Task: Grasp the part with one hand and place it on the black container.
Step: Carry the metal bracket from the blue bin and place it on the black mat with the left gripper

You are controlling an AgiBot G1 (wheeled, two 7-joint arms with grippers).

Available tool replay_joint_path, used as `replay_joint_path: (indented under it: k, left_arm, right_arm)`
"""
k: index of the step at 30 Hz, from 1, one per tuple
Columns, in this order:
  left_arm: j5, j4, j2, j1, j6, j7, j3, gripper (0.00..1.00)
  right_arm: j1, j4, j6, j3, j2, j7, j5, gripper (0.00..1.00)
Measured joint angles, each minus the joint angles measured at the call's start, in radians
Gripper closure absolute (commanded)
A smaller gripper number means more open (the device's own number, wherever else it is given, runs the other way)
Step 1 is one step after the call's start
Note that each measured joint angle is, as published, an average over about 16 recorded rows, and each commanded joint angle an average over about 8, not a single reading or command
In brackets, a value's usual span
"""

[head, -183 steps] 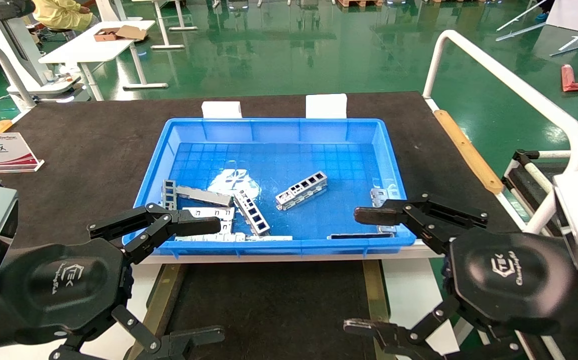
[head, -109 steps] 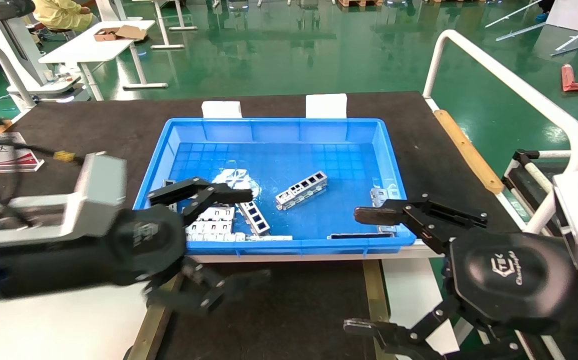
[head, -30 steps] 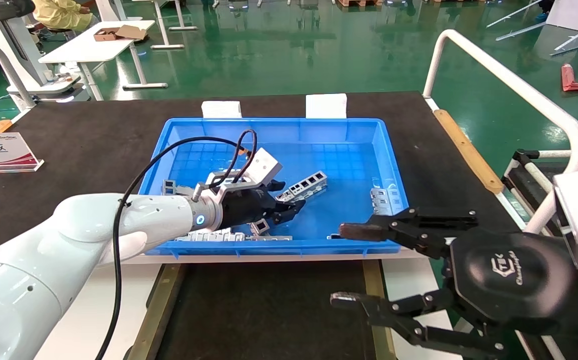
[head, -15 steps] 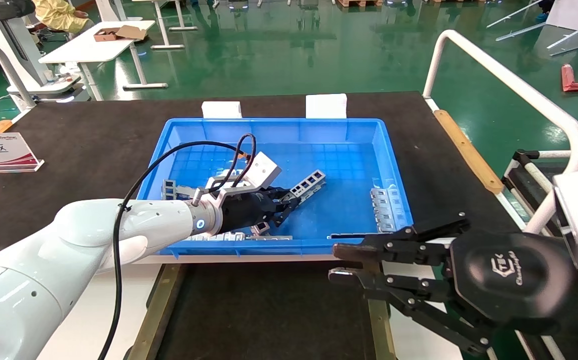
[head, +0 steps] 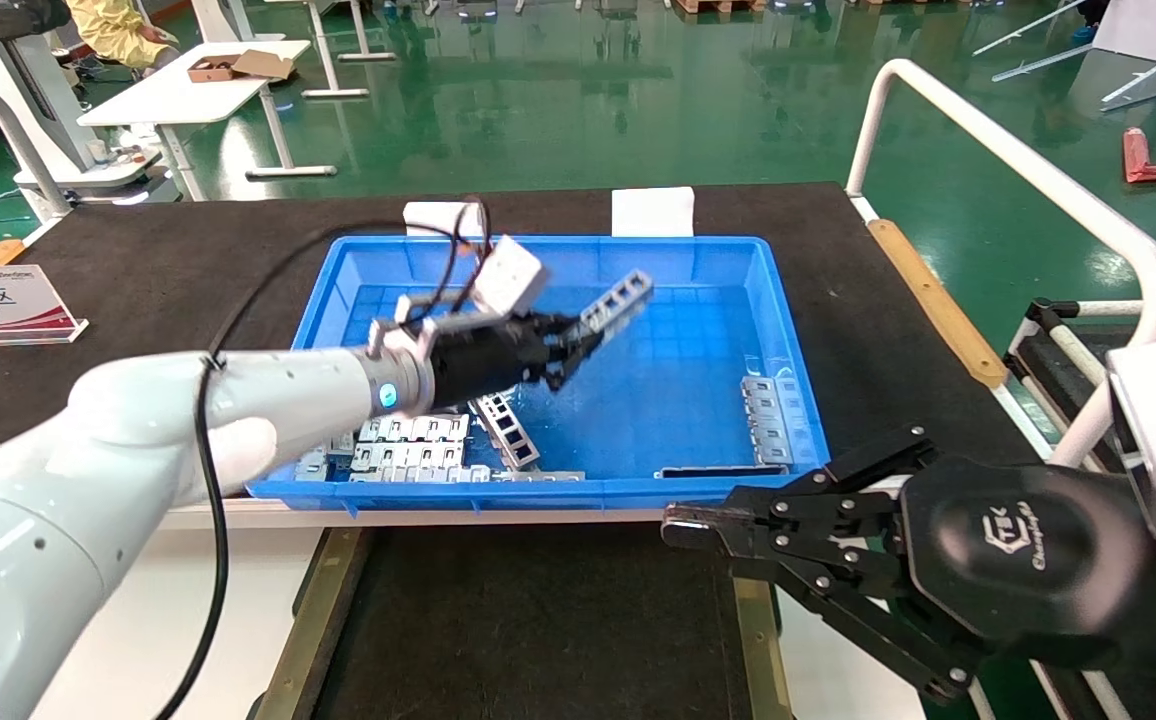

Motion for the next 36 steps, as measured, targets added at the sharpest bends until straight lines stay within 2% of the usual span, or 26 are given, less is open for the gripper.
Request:
replay_joint_path:
  k: [7,16,24,30,36]
  left_arm:
    - [-0.057,0.006,-0.030,-0.038,0.104,0.046,-0.023,1.00]
    - [-0.126,-0.022,-0.129,-0.054,0.424,0.120,-0.053,1.00]
    - [-0.173,-0.105,-0.251,-0.017,0.675,0.151,-0.068,1.00]
    - [-0.196,-0.231,-0.355,0.049,0.749,0.128,-0.071,1.00]
    - [-0.216,-0.405,-0.467,0.147,0.734,0.080,-0.073,1.00]
  right_arm:
    - [0.000,0.000,0.000,0.000,0.000,0.000,0.000,1.00]
    - [0.000,0.000,0.000,0.000,0.000,0.000,0.000,1.00]
    - [0.000,0.000,0.000,0.000,0.000,0.000,0.000,1.00]
    - [0.000,0.000,0.000,0.000,0.000,0.000,0.000,1.00]
    - [0.000,0.000,0.000,0.000,0.000,0.000,0.000,1.00]
